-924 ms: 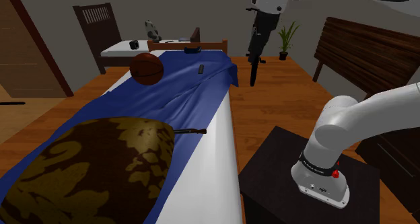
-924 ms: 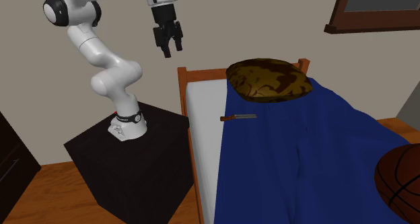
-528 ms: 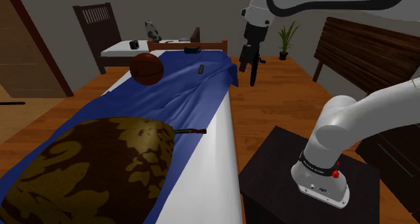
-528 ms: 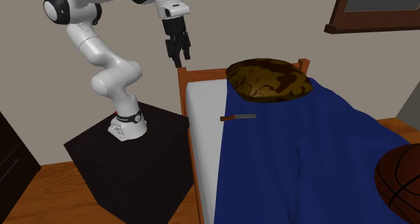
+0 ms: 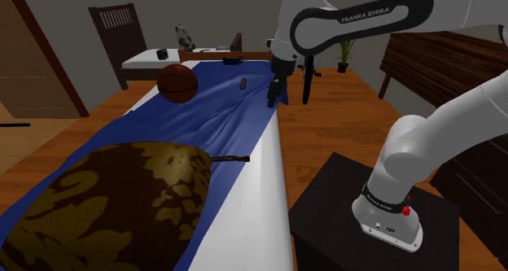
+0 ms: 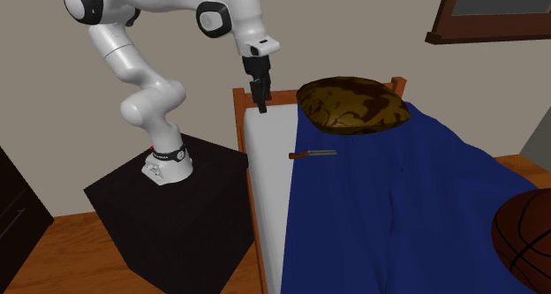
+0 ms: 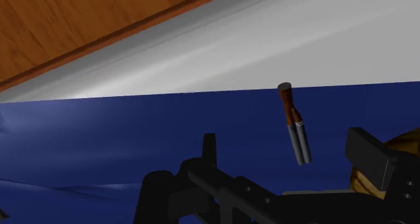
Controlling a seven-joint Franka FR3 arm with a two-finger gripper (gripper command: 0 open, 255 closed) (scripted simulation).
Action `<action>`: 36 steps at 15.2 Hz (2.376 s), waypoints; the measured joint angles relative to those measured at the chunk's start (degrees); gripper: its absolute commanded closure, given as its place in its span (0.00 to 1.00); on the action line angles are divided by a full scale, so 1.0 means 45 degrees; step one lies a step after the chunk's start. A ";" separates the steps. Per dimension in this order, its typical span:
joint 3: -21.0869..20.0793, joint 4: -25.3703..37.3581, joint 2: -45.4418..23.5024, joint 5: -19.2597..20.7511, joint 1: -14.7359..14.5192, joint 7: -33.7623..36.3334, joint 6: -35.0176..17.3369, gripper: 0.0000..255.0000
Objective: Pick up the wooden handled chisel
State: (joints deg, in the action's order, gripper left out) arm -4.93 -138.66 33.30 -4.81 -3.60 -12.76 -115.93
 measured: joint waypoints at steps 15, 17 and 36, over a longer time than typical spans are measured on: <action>-0.1010 0.0775 -0.6089 -0.0469 -0.1173 -0.1243 -0.5418 0.00; -0.1164 0.1137 -0.7111 -0.0400 -0.1313 -0.1338 -0.6075 0.00; -0.1346 0.1795 -0.9932 -0.0030 -0.1620 -0.1538 -0.8252 1.00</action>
State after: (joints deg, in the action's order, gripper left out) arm -10.99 -130.58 -11.40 -4.94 -10.89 -19.68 -153.06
